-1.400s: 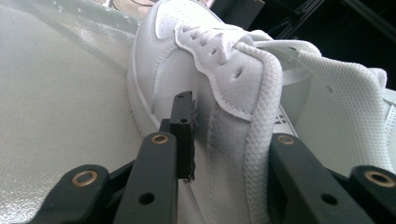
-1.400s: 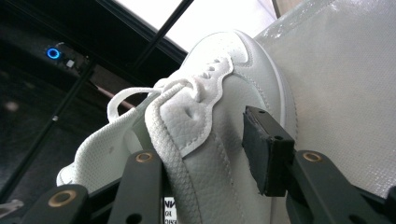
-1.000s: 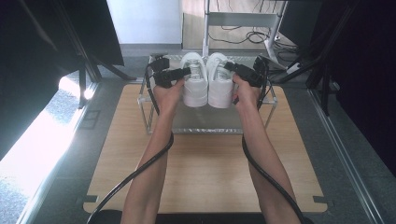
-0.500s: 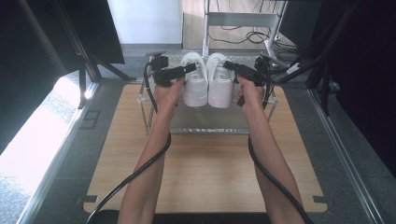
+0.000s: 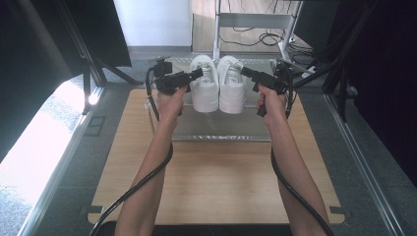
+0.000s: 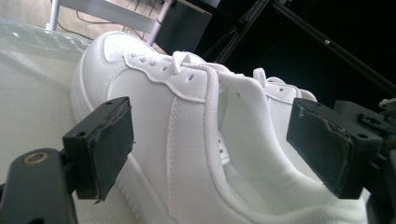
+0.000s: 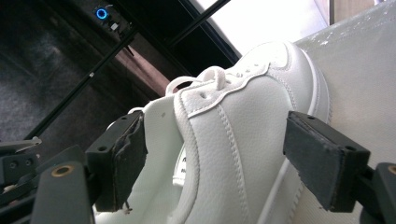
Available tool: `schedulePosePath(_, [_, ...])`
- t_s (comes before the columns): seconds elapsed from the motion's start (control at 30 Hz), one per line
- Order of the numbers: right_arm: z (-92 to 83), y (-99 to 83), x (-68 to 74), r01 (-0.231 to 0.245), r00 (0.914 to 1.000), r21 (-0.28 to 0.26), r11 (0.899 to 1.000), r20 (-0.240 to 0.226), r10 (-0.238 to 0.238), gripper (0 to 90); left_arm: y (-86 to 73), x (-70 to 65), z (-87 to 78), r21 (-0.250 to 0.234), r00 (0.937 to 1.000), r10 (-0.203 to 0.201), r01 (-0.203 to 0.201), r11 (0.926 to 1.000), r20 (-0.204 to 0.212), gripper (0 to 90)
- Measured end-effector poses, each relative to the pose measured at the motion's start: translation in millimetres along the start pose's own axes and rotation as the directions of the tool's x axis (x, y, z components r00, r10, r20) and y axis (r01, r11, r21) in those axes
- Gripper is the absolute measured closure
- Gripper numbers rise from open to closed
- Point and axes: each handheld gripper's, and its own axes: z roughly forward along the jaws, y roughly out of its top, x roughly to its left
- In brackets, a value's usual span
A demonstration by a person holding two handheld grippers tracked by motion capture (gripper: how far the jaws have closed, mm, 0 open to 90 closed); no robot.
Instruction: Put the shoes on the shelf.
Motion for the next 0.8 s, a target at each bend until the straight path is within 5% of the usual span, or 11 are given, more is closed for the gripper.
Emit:
schedulePosePath(0.37, [-19.1,-4.2,-8.2,0.027,0.9994,0.043,0.999,-0.021,-0.027,18.5,-10.5,7.5,-22.0,0.001,0.9993,0.038,-0.038,0.9993,0.002,12.9])
schedulePosePath(0.8, [-41.5,-15.5,-19.4,0.077,0.9956,0.072,0.994,-0.059,-0.073,17.0,-25.3,10.6,-50.3,0.012,0.9974,0.07,-0.07,0.9975,0.019,0.6])
